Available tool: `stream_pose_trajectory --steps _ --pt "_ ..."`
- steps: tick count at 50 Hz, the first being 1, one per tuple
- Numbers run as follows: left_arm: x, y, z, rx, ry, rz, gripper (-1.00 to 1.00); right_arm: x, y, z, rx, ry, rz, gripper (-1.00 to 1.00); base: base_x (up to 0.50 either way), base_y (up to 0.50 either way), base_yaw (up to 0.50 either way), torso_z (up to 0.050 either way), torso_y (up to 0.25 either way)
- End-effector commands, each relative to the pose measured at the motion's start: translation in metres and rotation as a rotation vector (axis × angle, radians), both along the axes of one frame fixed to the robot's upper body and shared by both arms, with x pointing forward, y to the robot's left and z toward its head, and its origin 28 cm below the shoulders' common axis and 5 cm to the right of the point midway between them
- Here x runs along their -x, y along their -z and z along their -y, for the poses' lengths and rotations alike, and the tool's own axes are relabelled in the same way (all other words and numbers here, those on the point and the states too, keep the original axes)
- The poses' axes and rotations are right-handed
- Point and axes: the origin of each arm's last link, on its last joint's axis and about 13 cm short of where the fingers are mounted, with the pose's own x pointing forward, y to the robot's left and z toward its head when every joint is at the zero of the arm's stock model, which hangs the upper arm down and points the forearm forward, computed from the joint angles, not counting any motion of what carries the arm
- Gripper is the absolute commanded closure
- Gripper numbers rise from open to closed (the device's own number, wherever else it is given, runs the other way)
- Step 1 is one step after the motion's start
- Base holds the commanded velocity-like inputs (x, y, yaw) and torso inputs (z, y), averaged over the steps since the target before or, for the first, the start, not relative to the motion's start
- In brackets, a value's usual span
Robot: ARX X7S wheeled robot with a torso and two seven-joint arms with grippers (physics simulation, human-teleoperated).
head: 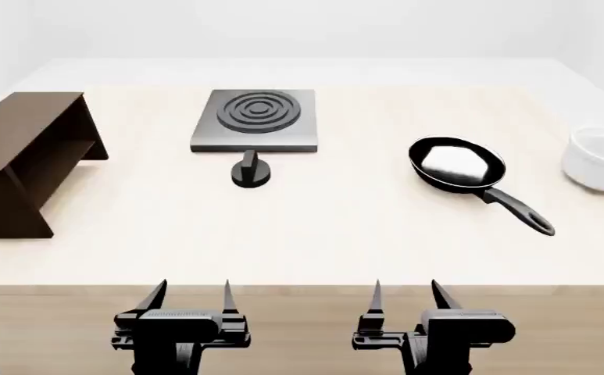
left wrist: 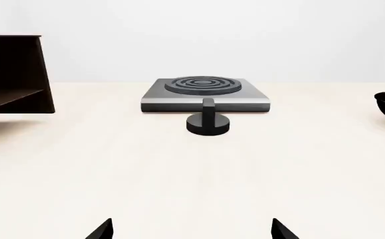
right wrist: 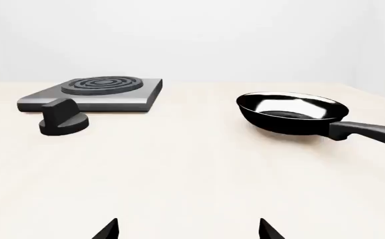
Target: Turn on the stove and put the frying pan on it.
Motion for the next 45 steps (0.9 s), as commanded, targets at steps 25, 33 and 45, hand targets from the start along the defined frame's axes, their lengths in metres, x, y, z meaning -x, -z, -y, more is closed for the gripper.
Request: stream_pose_trajectory --steps 25,33,45 --pt "-0.006 -0.005 -0.003 0.027 -0.009 -0.018 -1.00 -0.004 -0.002 0.002 -0.003 0.038 -0.033 -1.00 0.00 0.00 0.00 0.000 0.000" --pt "-0.017 -0.038 -0.010 0.003 -0.056 0.005 -1.00 -0.012 -0.039 0.010 -0.001 0.081 -0.022 -1.00 0.00 0.00 0.00 0.000 0.000" --pt "-0.018 -0.055 -0.012 -0.009 -0.066 0.030 -1.00 -0.007 -0.063 0.013 0.001 0.084 0.062 -1.00 0.05 0.00 0.00 0.000 0.000"
